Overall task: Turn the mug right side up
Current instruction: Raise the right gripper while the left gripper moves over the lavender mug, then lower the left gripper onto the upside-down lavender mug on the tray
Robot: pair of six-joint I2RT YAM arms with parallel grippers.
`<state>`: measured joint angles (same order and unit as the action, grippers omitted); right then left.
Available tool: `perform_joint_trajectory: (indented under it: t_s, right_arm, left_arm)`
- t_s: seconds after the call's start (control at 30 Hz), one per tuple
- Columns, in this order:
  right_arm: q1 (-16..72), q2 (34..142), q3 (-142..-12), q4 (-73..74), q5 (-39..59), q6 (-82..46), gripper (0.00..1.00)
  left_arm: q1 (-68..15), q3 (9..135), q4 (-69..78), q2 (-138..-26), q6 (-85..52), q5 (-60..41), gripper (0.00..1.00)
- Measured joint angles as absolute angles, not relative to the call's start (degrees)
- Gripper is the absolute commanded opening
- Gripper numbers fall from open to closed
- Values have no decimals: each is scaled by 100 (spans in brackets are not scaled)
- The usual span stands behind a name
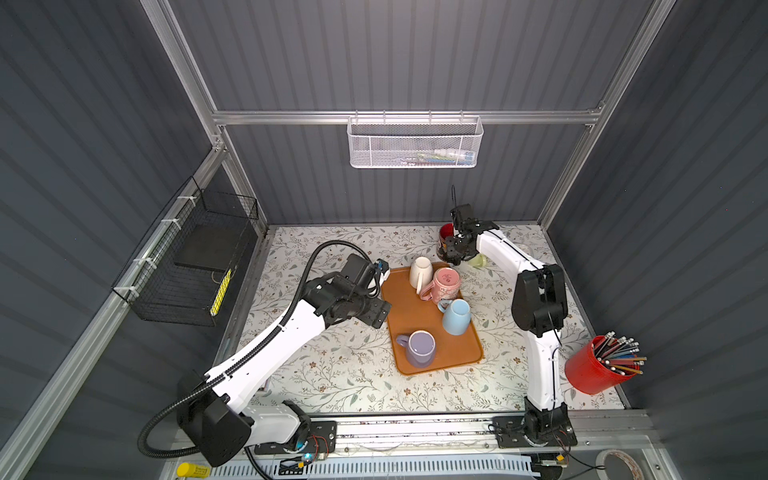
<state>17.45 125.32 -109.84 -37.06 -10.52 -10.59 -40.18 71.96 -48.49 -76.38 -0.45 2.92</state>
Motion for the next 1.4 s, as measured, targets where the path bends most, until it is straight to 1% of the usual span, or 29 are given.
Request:
perform_joint_trajectory:
  t_s: [0.07,0.1,0.2,0.33,0.47,0.67,0.83,1.03,1.23,1.4]
  right_arm:
    - [1745,12267,-10836,-3658,-1033,-1074,62]
    - [1745,12081,-10731,-3621,-1026,-1096,64]
    - [1745,11452,-10259,-3411,-954,-1138,68]
    - [1745,10328,-9192,-2867,-797,-1227,71]
    - [1745,9216,-7977,-2167,-499,-1422,72]
    - [1754,8014,-6582,-1306,123,-1822,72]
    - [1861,7343,-5863,-825,569,-2196,73]
    - [2176,6737,-5468,-491,838,-2410,73]
    - [2180,6412,-5094,-207,714,-2491,74]
    - [2171,6309,-5015,-71,534,-2491,74]
  left_arm:
    - [-4049,7212,-4904,-7778,71,204,75]
    - [-4069,7212,-4928,-7843,130,158,74]
    - [-4182,7199,-4932,-7988,338,82,80]
    - [-4576,6908,-4646,-7990,836,130,85]
    - [-4827,6497,-4268,-7964,1339,102,88]
    - [-4827,6281,-3892,-8018,2010,84,90]
    - [-4823,6198,-3516,-8403,2523,-95,91]
    - [-4823,6163,-3371,-8829,2978,-440,90]
    - [-4823,6169,-3371,-9192,3249,-674,88]
    - [-4823,6167,-3284,-9201,3339,-860,84]
